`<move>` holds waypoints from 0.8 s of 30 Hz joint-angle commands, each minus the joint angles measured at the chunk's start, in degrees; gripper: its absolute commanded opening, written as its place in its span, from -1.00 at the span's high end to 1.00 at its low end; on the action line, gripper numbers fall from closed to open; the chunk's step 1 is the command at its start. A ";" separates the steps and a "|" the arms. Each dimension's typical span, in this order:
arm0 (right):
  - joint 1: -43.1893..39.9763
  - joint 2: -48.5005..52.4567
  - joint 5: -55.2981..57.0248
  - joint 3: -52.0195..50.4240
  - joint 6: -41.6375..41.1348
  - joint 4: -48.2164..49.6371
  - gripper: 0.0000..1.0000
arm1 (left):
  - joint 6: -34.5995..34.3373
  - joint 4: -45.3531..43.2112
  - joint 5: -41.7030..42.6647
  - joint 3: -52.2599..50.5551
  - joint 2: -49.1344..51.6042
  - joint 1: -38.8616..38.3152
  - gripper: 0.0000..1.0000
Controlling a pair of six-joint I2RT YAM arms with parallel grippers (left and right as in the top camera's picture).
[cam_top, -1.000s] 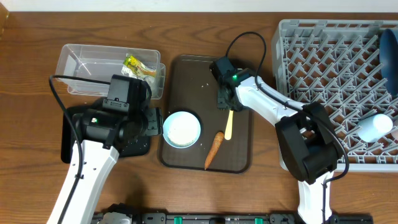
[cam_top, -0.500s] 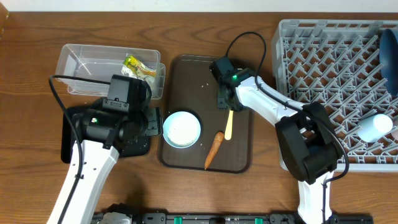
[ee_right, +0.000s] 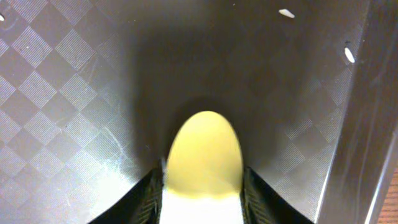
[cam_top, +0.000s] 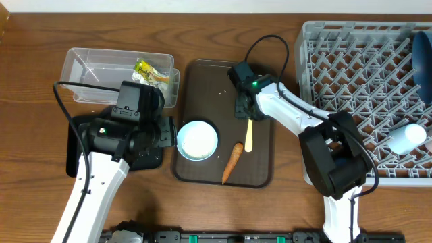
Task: Sort waste into correct bins and load items into the dishwasher rack
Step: 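Close the right gripper on the yellow spoon handle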
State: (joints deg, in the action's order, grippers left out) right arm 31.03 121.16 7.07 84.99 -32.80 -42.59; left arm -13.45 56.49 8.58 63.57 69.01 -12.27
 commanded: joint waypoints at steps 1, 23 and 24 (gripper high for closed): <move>-0.26 0.90 -1.11 -0.46 -0.61 -0.09 0.26 | 0.35 0.35 -0.96 0.39 0.22 0.00 -0.25; -0.83 -0.79 -1.09 -0.24 4.04 -0.39 0.34 | 0.35 0.33 -0.94 0.39 0.22 0.00 -0.25; -1.09 -1.66 -1.09 -0.24 4.66 -0.42 0.34 | 0.35 0.31 -0.96 0.39 0.22 0.00 -0.25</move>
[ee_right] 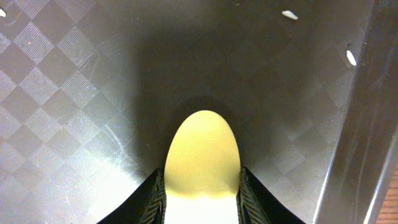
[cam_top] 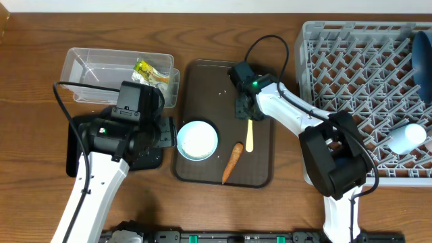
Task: Sort waste into correct bins and load items into the dishwasher rack
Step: 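Close the right gripper on the yellow spoon handle, then carry the yellow spoon with the right gripper and drop it in the rack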
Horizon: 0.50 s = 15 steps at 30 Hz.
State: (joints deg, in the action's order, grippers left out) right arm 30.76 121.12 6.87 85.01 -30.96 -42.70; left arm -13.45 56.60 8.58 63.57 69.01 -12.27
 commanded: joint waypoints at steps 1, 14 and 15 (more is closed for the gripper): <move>-1.20 -2.80 -0.90 -0.26 3.50 -0.33 0.33 | 0.35 0.20 -0.96 0.39 0.22 0.00 -0.25; -6.82 -20.09 -5.38 -0.26 16.50 -4.46 0.40 | 0.35 0.15 -0.94 0.39 0.22 0.00 -0.25; -7.54 -21.38 -5.75 -0.26 16.98 -4.98 0.40 | 0.35 0.15 -0.96 0.39 0.22 0.00 -0.25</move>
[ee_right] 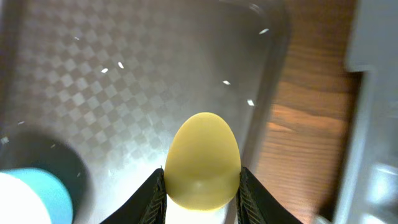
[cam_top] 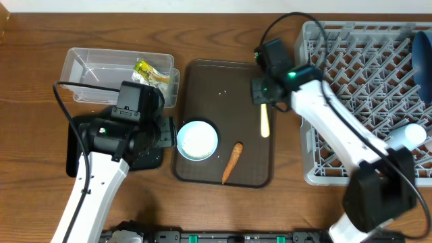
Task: Sort waste into correct bins and load items into the dishwasher rack
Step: 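Carry the yellow spoon with the right gripper and drop it in the rack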
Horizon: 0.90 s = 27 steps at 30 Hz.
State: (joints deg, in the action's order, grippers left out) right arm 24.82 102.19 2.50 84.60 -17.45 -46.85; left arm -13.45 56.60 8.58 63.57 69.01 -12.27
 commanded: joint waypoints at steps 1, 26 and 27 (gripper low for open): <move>-2.34 -3.58 -2.01 0.15 4.35 -1.33 0.40 | 0.35 0.15 -0.96 0.39 0.22 0.00 -0.25; -23.98 -5.44 -9.22 -0.02 22.29 -16.13 0.46 | 0.35 0.13 -0.94 0.39 0.22 0.00 -0.25; -23.87 -4.50 -9.20 -0.02 22.27 -16.06 0.42 | 0.35 0.13 -0.94 0.39 0.22 0.00 -0.25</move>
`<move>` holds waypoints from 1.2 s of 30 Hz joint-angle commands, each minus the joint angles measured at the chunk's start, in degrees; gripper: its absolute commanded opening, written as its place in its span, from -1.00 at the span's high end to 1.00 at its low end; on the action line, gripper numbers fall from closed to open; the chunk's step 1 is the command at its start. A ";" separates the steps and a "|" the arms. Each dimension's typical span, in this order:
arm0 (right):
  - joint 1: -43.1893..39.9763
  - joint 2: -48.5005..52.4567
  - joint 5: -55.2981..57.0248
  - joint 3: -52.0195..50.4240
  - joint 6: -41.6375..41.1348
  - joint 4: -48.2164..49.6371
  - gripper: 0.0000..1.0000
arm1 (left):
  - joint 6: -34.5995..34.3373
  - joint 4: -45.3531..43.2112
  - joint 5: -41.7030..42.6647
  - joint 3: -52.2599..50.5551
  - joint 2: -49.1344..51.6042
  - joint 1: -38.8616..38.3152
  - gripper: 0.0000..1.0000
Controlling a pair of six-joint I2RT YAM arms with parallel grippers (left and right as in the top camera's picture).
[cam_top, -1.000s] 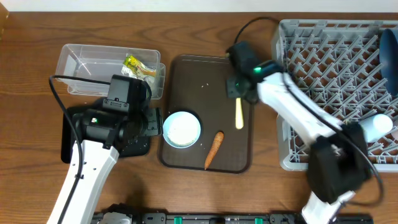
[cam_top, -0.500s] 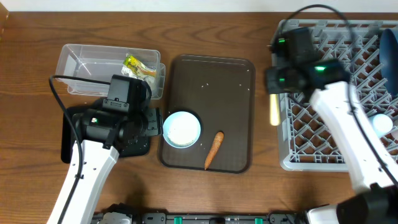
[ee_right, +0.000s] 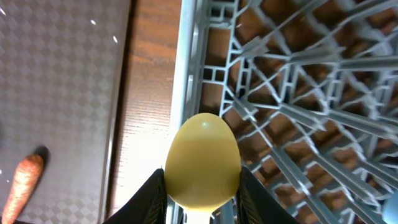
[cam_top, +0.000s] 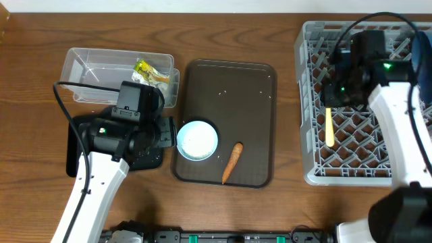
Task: Sort waste into correct bins and load items into the dishwasher rack
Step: 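Carry the yellow spoon with the right gripper and drop it in the rack, then reach the left gripper to the white bowl of rice on the tray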
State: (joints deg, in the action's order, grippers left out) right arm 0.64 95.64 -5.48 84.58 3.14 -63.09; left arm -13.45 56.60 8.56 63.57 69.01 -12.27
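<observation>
My right gripper (cam_top: 329,101) is shut on a yellow spoon (cam_top: 329,128), held over the left edge of the grey dishwasher rack (cam_top: 368,169). The right wrist view shows the spoon's bowl (ee_right: 202,158) between the black fingers (ee_right: 155,196), with the rack's left rail (ee_right: 186,68) below it. On the brown tray (cam_top: 229,88) lie a light blue bowl (cam_top: 197,140) and a carrot (cam_top: 232,162). My left gripper is hidden under its arm (cam_top: 131,125), left of the tray.
A clear plastic bin (cam_top: 101,71) with a yellow-green wrapper (cam_top: 145,69) stands at the back left. A black bin (cam_top: 74,152) lies partly under the left arm. A dark blue dish (cam_top: 422,57) sits at the rack's right edge.
My right gripper has moved right with the spoon, from over the tray's right edge to over the rack's left edge. The left arm has not moved.
At first my right gripper was shut on the spoon down on the tray. Later it held the spoon lifted over the tray's right side. Now the spoon hangs over the rack's left edge. Bowl, carrot and left arm stayed put throughout.
</observation>
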 commanded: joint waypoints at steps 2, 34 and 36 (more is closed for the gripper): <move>0.31 3.96 -1.22 0.00 1.68 0.33 0.36 | 0.35 0.13 -0.92 0.39 0.22 0.00 -0.25; 7.08 -5.09 -12.52 0.02 1.68 -1.20 -0.33 | 0.31 -1.01 -0.90 0.39 1.49 -1.51 -0.25; 7.98 -5.09 -12.28 0.02 1.70 -2.29 -0.37 | 0.28 -1.66 -0.90 0.39 2.82 -3.08 -0.25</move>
State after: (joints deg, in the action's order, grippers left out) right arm 7.07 90.06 -16.84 84.58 4.60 -64.55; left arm -13.45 55.35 8.56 63.57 70.02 -13.61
